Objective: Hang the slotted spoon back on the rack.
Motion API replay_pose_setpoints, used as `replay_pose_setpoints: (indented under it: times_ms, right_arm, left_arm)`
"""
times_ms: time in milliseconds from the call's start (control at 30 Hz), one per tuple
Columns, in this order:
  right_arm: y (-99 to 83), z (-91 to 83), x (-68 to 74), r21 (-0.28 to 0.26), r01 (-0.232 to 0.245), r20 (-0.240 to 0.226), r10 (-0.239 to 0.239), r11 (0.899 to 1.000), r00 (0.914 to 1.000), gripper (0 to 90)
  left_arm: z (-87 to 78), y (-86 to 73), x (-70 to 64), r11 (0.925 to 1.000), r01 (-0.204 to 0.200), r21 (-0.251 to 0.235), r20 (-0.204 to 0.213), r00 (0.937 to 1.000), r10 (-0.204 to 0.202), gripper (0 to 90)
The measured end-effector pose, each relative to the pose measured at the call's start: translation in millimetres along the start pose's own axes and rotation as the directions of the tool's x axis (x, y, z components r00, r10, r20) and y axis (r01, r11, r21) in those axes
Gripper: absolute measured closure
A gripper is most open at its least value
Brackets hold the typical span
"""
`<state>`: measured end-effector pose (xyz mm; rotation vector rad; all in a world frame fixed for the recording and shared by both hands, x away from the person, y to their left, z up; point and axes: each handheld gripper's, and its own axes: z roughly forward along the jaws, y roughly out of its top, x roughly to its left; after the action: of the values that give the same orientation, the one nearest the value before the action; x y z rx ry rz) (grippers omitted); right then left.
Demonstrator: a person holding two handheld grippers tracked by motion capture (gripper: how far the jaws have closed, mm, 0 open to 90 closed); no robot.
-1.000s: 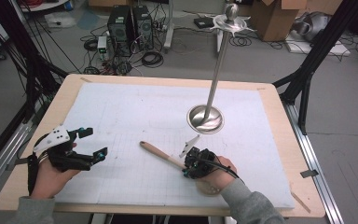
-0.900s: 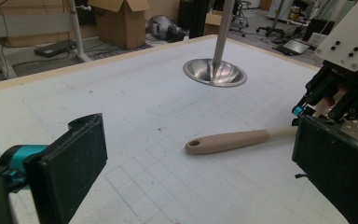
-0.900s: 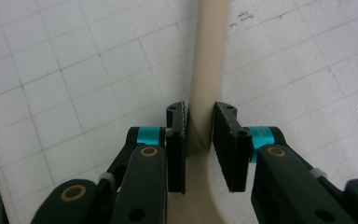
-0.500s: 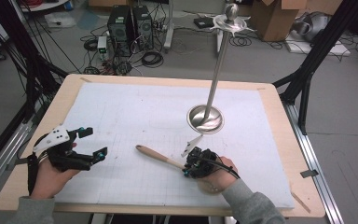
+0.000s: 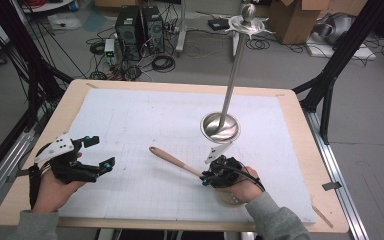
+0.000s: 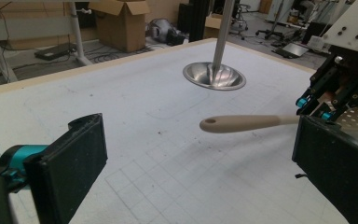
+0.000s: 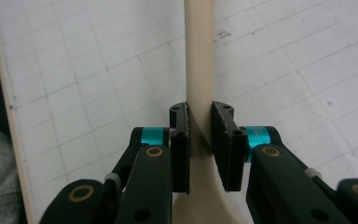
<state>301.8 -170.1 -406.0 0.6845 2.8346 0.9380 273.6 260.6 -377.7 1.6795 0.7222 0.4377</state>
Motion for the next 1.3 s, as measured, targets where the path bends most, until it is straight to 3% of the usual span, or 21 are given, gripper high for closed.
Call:
replay_pose_setpoints:
  times_ms: [200, 600, 900, 1300]
  right_arm:
    - [-7.4, -14.3, -8.3, -0.067, -0.024, -0.002, 0.024, 0.997, 0.9997, 78.2]
    - [-23.4, -47.5, -26.1, -0.202, -0.054, 0.014, 0.058, 0.978, 0.9982, 78.2]
    - [-37.1, -70.4, -38.0, -0.287, -0.072, 0.026, 0.082, 0.955, 0.9963, 78.2]
    - [-50.1, -96.2, -54.4, -0.376, -0.055, 0.024, 0.069, 0.925, 0.9973, 78.2]
  left_arm:
    - [1.8, 0.9, 0.1, 1.0, -0.001, -0.001, 0.008, 1.0, 0.001, 3.5]
    - [4.8, 2.1, -0.3, 1.0, 0.0, -0.005, 0.017, 0.9999, 0.0, 3.5]
    - [6.3, 2.4, 0.1, 1.0, 0.001, -0.006, 0.021, 0.9998, -0.001, 3.5]
    - [7.3, 2.4, -0.6, 1.0, 0.003, -0.005, 0.022, 0.9997, -0.003, 3.5]
